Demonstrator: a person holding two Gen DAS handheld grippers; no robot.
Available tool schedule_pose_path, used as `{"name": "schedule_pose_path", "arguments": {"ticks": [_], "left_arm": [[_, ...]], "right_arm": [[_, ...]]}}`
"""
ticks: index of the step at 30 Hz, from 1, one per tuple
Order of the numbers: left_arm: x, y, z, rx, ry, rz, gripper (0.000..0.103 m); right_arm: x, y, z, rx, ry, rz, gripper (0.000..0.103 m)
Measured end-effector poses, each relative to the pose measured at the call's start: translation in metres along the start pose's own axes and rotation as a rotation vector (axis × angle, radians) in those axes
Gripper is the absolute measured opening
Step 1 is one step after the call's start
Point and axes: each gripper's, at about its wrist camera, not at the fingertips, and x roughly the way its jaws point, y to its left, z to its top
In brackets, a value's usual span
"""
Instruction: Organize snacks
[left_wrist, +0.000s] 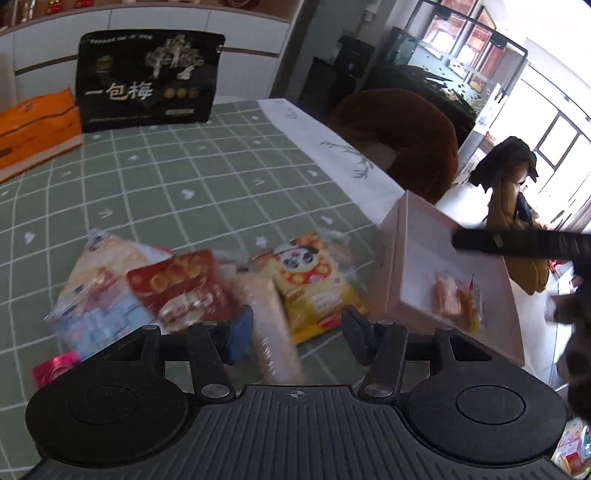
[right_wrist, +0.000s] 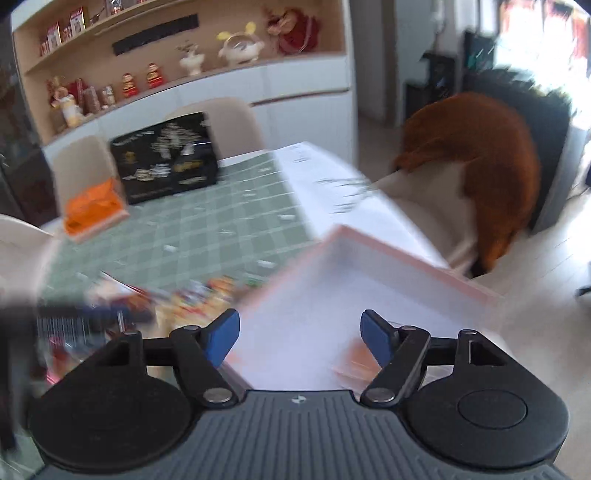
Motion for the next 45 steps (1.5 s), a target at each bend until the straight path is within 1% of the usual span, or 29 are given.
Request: {"name": "schedule_pose_path", "arguments": {"ticks": [2, 3, 4, 6, 7, 9, 10, 11, 12, 13, 14, 15, 17, 19, 20, 23, 24, 26, 28, 30, 31, 33, 34, 35, 37, 39, 41, 43, 45], "left_arm": [[-0.015, 0.009, -0.014, 0.006, 0.01, 0.014, 0.058], [-0.02, 0.015, -0.02, 0.005, 0.018, 0.02, 0.058], [-0.026, 0.022, -0.027, -0.002, 0.025, 0.024, 0.056], [-0.039, 0.035, -0.041, -0.021, 0.038, 0.021, 0.056], [-0.051, 0.039, -0.05, -0.029, 0.041, 0.017, 0.056], [-0.06, 0.049, -0.06, -0.04, 0.042, 0.017, 0.056], [-0.063, 0.054, -0.065, -0.049, 0.04, 0.017, 0.056], [-0.067, 0.06, -0.069, -0.061, 0.038, 0.014, 0.056], [-0.07, 0.065, -0.073, -0.077, 0.037, 0.01, 0.056], [-0.072, 0.071, -0.077, -0.091, 0.036, 0.008, 0.056], [-0.073, 0.076, -0.08, -0.104, 0.036, 0.007, 0.056], [-0.074, 0.081, -0.082, -0.115, 0.035, 0.009, 0.056], [-0.072, 0.089, -0.084, -0.14, 0.042, 0.01, 0.055], [-0.07, 0.093, -0.081, -0.155, 0.043, -0.001, 0.054], [-0.069, 0.093, -0.08, -0.156, 0.041, -0.008, 0.054], [-0.068, 0.089, -0.075, -0.139, 0.041, -0.031, 0.054], [-0.067, 0.086, -0.074, -0.129, 0.046, -0.04, 0.054], [-0.064, 0.08, -0.074, -0.107, 0.054, -0.054, 0.054], [-0.061, 0.075, -0.072, -0.096, 0.051, -0.065, 0.054], [-0.058, 0.071, -0.066, -0.106, 0.031, -0.094, 0.054], [-0.054, 0.068, -0.06, -0.119, 0.023, -0.116, 0.054], [-0.041, 0.059, -0.043, -0.116, 0.017, -0.16, 0.054], [-0.031, 0.052, -0.031, -0.1, 0.007, -0.172, 0.054], [-0.022, 0.045, -0.019, -0.083, -0.005, -0.179, 0.054], [0.003, 0.03, 0.007, -0.063, 0.002, -0.194, 0.054], [0.034, 0.017, 0.033, -0.047, 0.055, -0.184, 0.054], [0.065, 0.005, 0.053, -0.03, 0.109, -0.148, 0.054], [0.089, -0.005, 0.065, -0.037, 0.15, -0.109, 0.054], [0.11, -0.014, 0.071, -0.06, 0.198, -0.077, 0.054]], "right_arm": [[0.026, 0.032, 0.017, 0.04, 0.038, 0.065, 0.074], [0.042, 0.049, 0.023, 0.049, 0.066, 0.079, 0.075], [0.059, 0.068, 0.027, 0.054, 0.098, 0.068, 0.075], [0.097, 0.101, 0.031, 0.056, 0.154, 0.009, 0.075], [0.115, 0.108, 0.037, 0.051, 0.173, -0.023, 0.074], [0.15, 0.113, 0.045, 0.058, 0.22, -0.094, 0.063], [0.166, 0.113, 0.048, 0.062, 0.244, -0.128, 0.051], [0.179, 0.111, 0.049, 0.066, 0.27, -0.167, 0.047], [0.19, 0.11, 0.049, 0.066, 0.292, -0.209, 0.046], [0.196, 0.109, 0.047, 0.061, 0.309, -0.246, 0.04], [0.2, 0.11, 0.044, 0.051, 0.329, -0.264, 0.031], [0.201, 0.111, 0.04, 0.042, 0.353, -0.255, 0.03], [0.19, 0.12, 0.031, 0.005, 0.346, -0.201, 0.03], [0.178, 0.134, 0.021, -0.026, 0.37, -0.117, 0.029], [0.172, 0.14, 0.016, -0.037, 0.382, -0.093, 0.029], [0.155, 0.149, -0.007, -0.037, 0.435, -0.034, 0.028], [0.148, 0.15, -0.014, -0.028, 0.444, -0.028, 0.027], [0.132, 0.15, -0.032, -0.027, 0.451, -0.01, 0.027], [0.11, 0.144, -0.05, -0.033, 0.438, 0.005, 0.027], [0.085, 0.138, -0.069, -0.072, 0.409, 0.006, 0.027], [0.07, 0.134, -0.077, -0.093, 0.382, 0.003, 0.028], [0.044, 0.124, -0.089, -0.125, 0.328, -0.008, 0.035], [0.032, 0.119, -0.095, -0.134, 0.304, -0.025, 0.042], [0.02, 0.114, -0.101, -0.141, 0.279, -0.045, 0.047], [0.0, 0.105, -0.11, -0.149, 0.246, -0.078, 0.048], [-0.013, 0.095, -0.118, -0.164, 0.239, -0.11, 0.049], [-0.026, 0.085, -0.129, -0.185, 0.232, -0.154, 0.049], [-0.036, 0.075, -0.136, -0.199, 0.214, -0.194, 0.049], [-0.046, 0.062, -0.142, -0.189, 0.195, -0.216, 0.049]]}}
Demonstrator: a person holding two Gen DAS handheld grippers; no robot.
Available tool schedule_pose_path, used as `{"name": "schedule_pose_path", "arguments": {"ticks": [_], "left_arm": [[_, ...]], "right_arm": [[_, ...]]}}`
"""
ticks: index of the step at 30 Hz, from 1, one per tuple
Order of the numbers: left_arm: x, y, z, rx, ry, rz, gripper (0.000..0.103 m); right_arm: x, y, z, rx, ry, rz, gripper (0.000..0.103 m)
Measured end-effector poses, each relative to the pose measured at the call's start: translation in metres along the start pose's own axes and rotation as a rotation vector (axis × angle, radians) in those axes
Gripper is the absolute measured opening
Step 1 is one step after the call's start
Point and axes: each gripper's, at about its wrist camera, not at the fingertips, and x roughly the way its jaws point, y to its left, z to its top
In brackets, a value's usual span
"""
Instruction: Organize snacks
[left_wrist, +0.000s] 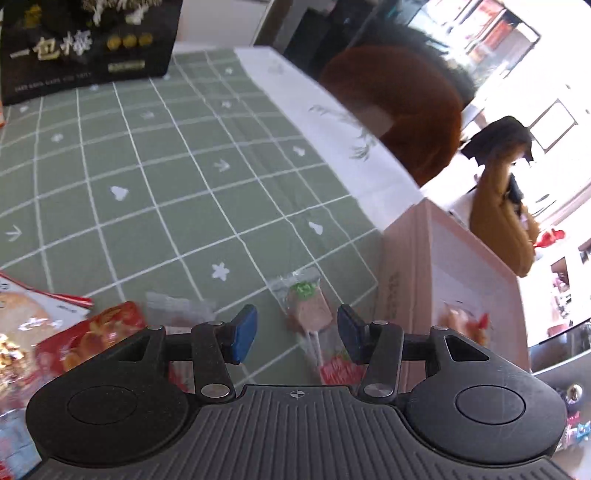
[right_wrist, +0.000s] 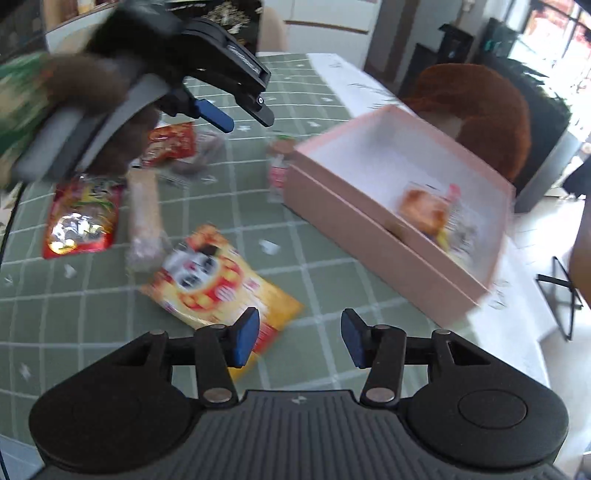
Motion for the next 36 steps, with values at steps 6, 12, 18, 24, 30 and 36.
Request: {"name": "schedule_pose_path", "arguments": {"ticks": [6, 12, 18, 24, 30, 36], "left_arm": [[0.032, -0.021, 0.015, 0.013, 0.017, 0.065, 0.053], [0.04, -0.049, 0.001, 0.292, -0.006, 0.177, 0.052], [0.005, -0.015, -0.028, 0.319, -0.02, 0.146, 0.042], [-0.036, 0.001, -0.08, 0.353, 0.021, 0.097, 0.041], [-0.077, 0.018, -0.139, 0.274, 0.026, 0.006, 0.041], [-0.101, 0.023, -0.175, 0.249, 0.022, -0.003, 0.04]], "right_arm": [[0.002, -0.031, -0.019, 0.044, -0.01, 0.043, 0.049], [0.022, -0.048, -0.022, 0.04, -0.004, 0.072, 0.049], [0.031, -0.057, -0.018, 0.049, -0.03, 0.083, 0.049], [0.024, -0.05, -0.019, 0.113, -0.08, 0.144, 0.049], [0.009, -0.011, -0.006, 0.058, -0.179, 0.221, 0.054], [0.015, 0.036, -0.001, -0.059, -0.145, 0.246, 0.061]]}}
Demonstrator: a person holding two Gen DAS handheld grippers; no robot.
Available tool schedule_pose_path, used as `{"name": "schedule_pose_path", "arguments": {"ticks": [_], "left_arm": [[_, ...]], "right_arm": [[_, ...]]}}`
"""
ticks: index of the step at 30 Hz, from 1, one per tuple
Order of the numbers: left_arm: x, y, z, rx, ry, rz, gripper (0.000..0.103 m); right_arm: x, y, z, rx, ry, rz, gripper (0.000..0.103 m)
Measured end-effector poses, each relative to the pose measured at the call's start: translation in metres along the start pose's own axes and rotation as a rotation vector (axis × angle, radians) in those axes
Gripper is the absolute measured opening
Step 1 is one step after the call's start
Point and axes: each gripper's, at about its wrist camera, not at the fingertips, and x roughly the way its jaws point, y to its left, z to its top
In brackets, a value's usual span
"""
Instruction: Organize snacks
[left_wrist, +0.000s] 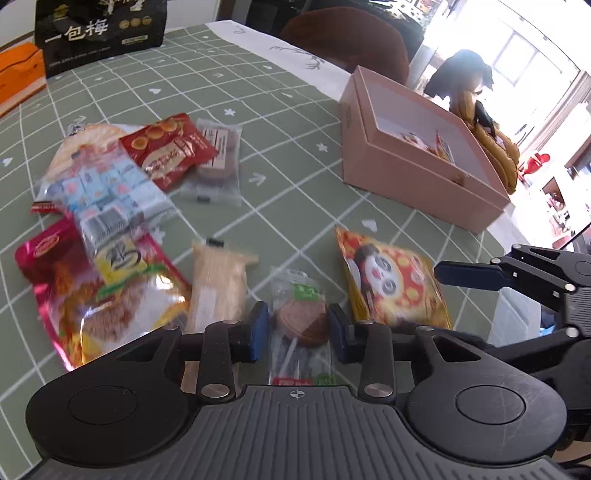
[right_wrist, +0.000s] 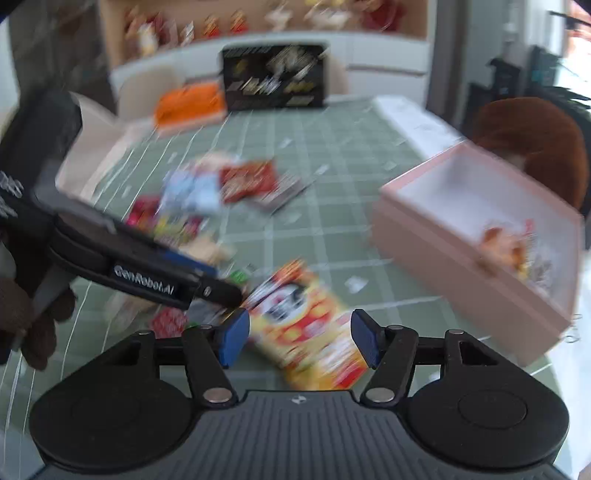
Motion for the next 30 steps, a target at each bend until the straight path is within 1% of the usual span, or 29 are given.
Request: {"name": "schedule_pose_path", "arguments": {"ticks": [1, 3, 5, 7, 9, 10, 11, 12, 13, 16, 18, 23, 26, 28, 30], "left_arm": [[-0.001, -0.004, -0.003, 0.01, 0.001, 0.005, 0.04], [-0.001, -0.01, -0.008, 0.026, 0.002, 0.014, 0.04], [0.0, -0.016, -0.007, 0.03, 0.013, 0.034, 0.043], [0.005, -0.02, 0.003, 0.004, 0.069, 0.056, 0.047], [0.011, -0.027, 0.016, -0.016, 0.158, 0.037, 0.046], [0.013, -0.03, 0.02, 0.001, 0.186, 0.023, 0.046], [0.016, -0.035, 0.021, 0.035, 0.203, 0.031, 0.046], [0.02, -0.039, 0.022, 0.07, 0.214, 0.048, 0.046], [0.022, -0.042, 0.022, 0.089, 0.207, 0.056, 0.047], [0.025, -0.043, 0.024, 0.038, 0.182, 0.054, 0.048], [0.026, -0.043, 0.026, 0.019, 0.184, 0.053, 0.048], [0.034, -0.046, 0.04, -0.001, 0.26, 0.068, 0.049], [0.038, -0.047, 0.044, -0.01, 0.293, 0.081, 0.049], [0.041, -0.047, 0.046, -0.028, 0.296, 0.078, 0.051], [0.042, -0.046, 0.046, -0.055, 0.29, 0.065, 0.053]], "right_arm": [[0.002, 0.004, -0.001, -0.009, 0.019, -0.019, 0.061], [0.003, 0.008, -0.009, -0.003, 0.046, -0.1, 0.061], [0.003, 0.001, -0.018, 0.044, 0.081, -0.161, 0.061], [0.003, -0.009, -0.025, 0.102, 0.116, -0.196, 0.061], [0.002, -0.021, -0.027, 0.137, 0.15, -0.23, 0.061], [0.0, -0.027, -0.024, 0.146, 0.156, -0.237, 0.061], [-0.005, -0.033, -0.021, 0.148, 0.149, -0.235, 0.061], [-0.012, -0.038, -0.018, 0.141, 0.122, -0.23, 0.061], [-0.02, -0.044, -0.016, 0.125, 0.088, -0.236, 0.061], [-0.037, -0.066, -0.007, 0.084, 0.01, -0.295, 0.061], [-0.046, -0.083, 0.001, 0.098, -0.016, -0.316, 0.061], [-0.075, -0.122, 0.024, 0.159, -0.083, -0.329, 0.061], [-0.087, -0.14, 0.046, 0.128, -0.142, -0.344, 0.061], [-0.096, -0.151, 0.06, 0.093, -0.195, -0.375, 0.061], [-0.1, -0.158, 0.074, 0.078, -0.23, -0.409, 0.061]]}}
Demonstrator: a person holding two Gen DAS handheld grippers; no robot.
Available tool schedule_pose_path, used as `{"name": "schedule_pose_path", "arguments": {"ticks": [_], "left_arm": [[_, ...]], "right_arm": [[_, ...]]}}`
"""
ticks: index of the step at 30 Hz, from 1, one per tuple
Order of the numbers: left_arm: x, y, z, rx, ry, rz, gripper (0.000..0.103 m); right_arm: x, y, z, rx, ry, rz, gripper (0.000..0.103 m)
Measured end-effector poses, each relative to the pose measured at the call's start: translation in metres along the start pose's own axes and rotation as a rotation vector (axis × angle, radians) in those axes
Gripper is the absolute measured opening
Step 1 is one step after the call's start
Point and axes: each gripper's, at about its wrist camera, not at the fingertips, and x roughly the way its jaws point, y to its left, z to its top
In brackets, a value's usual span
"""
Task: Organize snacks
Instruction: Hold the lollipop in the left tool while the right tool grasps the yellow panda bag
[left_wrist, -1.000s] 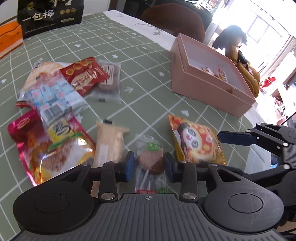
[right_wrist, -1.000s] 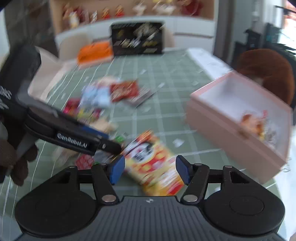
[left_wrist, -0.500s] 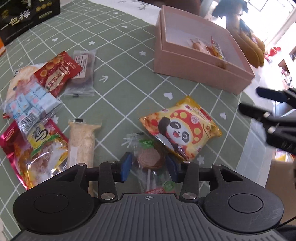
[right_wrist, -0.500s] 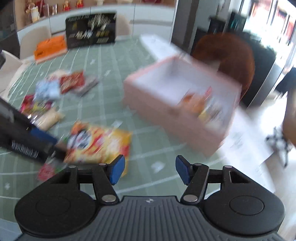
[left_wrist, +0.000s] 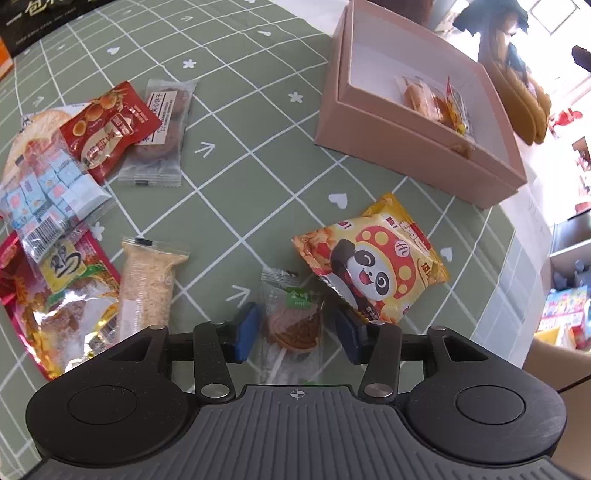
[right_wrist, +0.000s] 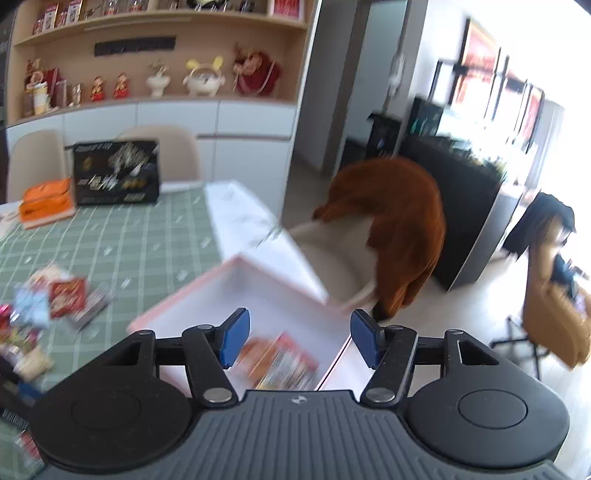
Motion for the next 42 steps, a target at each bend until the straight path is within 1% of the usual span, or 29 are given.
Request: {"name": "schedule_pose_path", "arguments": {"ticks": [3, 5, 6, 8, 10, 12, 14, 16, 18, 19, 21, 23, 25, 26, 28, 32, 34, 36, 38, 42], "left_arm": [[-0.001, 0.001, -0.002, -0.018, -0.022, -0.025, 0.053], [-0.002, 0.001, -0.009, 0.003, -0.062, -0.047, 0.053], [-0.003, 0.001, -0.014, 0.02, -0.088, -0.049, 0.052], [-0.007, 0.002, -0.025, 0.044, -0.145, -0.038, 0.047], [-0.009, 0.001, -0.034, 0.079, -0.195, -0.018, 0.047], [-0.011, 0.002, -0.042, 0.114, -0.228, -0.001, 0.048], [-0.015, 0.004, -0.047, 0.127, -0.258, 0.008, 0.046], [-0.018, 0.008, -0.047, 0.116, -0.286, -0.038, 0.046], [-0.016, 0.008, -0.043, 0.106, -0.289, -0.086, 0.046], [-0.014, 0.003, -0.041, 0.121, -0.278, -0.086, 0.047], [-0.011, -0.009, -0.043, 0.174, -0.264, -0.059, 0.047], [-0.012, -0.015, -0.051, 0.221, -0.264, -0.027, 0.047], [-0.012, -0.015, -0.061, 0.241, -0.264, 0.017, 0.048], [-0.012, -0.012, -0.065, 0.235, -0.263, 0.028, 0.05], [-0.013, -0.004, -0.069, 0.202, -0.27, 0.017, 0.051], [-0.016, 0.002, -0.071, 0.167, -0.265, 0.017, 0.05], [-0.017, 0.002, -0.071, 0.168, -0.263, 0.011, 0.049], [-0.017, 0.003, -0.071, 0.169, -0.263, 0.005, 0.049], [-0.017, 0.002, -0.071, 0.176, -0.263, -0.007, 0.049], [-0.016, 0.0, -0.073, 0.216, -0.27, -0.015, 0.05]], "right_arm": [[-0.009, -0.001, 0.01, 0.01, -0.014, -0.014, 0.061], [-0.017, 0.006, 0.004, 0.025, 0.017, -0.004, 0.061], [-0.02, 0.013, -0.003, 0.032, 0.038, 0.011, 0.061], [-0.026, 0.028, -0.024, 0.032, 0.09, 0.033, 0.061], [-0.028, 0.045, -0.049, 0.041, 0.151, 0.039, 0.061], [-0.029, 0.057, -0.074, 0.091, 0.218, 0.05, 0.061], [-0.029, 0.064, -0.097, 0.169, 0.283, 0.064, 0.061], [-0.026, 0.07, -0.114, 0.236, 0.337, 0.072, 0.061], [-0.02, 0.077, -0.122, 0.268, 0.366, 0.068, 0.061], [-0.018, 0.08, -0.124, 0.27, 0.369, 0.071, 0.061], [-0.013, 0.086, -0.118, 0.255, 0.36, 0.086, 0.061], [-0.008, 0.091, -0.105, 0.223, 0.332, 0.103, 0.061], [0.004, 0.098, -0.085, 0.177, 0.314, 0.143, 0.061], [0.013, 0.103, -0.076, 0.15, 0.311, 0.169, 0.061], [0.032, 0.121, -0.062, 0.095, 0.307, 0.203, 0.061], [0.067, 0.163, -0.053, -0.034, 0.305, 0.203, 0.061], [0.078, 0.171, -0.056, -0.069, 0.33, 0.205, 0.06], [0.076, 0.165, -0.062, -0.046, 0.353, 0.212, 0.06], [0.066, 0.15, -0.07, -0.005, 0.359, 0.217, 0.06], [0.04, 0.122, -0.09, 0.025, 0.351, 0.147, 0.06]]}}
